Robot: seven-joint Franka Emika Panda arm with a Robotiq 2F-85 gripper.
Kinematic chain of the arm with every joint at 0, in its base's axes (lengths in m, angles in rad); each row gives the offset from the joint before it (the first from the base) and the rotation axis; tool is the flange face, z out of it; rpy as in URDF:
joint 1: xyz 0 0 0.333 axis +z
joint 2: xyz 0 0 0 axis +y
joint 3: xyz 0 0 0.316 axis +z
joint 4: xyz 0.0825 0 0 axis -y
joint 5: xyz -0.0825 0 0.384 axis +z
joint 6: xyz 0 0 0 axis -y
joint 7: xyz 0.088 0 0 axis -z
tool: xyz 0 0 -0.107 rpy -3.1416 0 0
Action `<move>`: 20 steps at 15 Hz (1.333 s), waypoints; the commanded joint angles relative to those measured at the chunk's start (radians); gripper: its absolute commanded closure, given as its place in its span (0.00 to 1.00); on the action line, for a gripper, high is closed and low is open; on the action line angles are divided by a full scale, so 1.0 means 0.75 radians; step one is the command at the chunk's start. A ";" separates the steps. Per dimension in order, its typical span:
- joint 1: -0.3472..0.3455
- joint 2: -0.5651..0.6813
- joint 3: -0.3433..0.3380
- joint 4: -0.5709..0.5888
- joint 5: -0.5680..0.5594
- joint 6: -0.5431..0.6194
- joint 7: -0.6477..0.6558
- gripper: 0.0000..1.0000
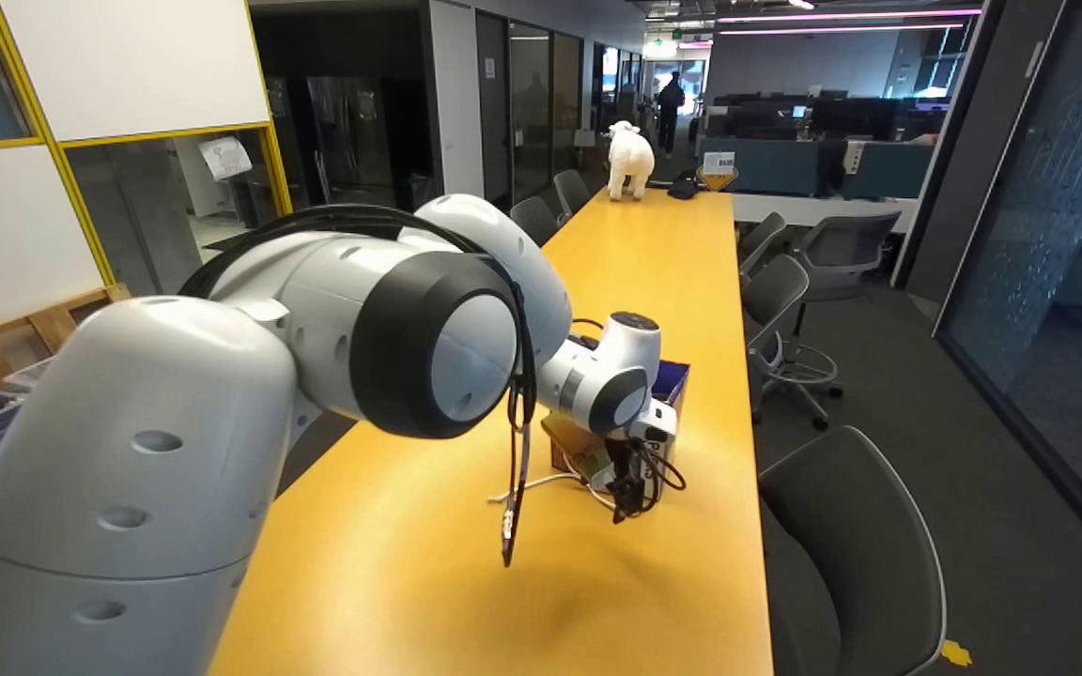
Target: Put the ropes in the box
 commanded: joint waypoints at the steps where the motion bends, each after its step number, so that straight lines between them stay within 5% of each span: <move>1: 0.081 0.065 -0.069 0.040 0.046 0.155 0.154 0.00; 9: 0.137 0.321 -0.187 0.330 0.031 0.092 0.472 0.00; 20: 0.079 0.564 -0.152 0.667 0.042 -0.074 0.585 0.00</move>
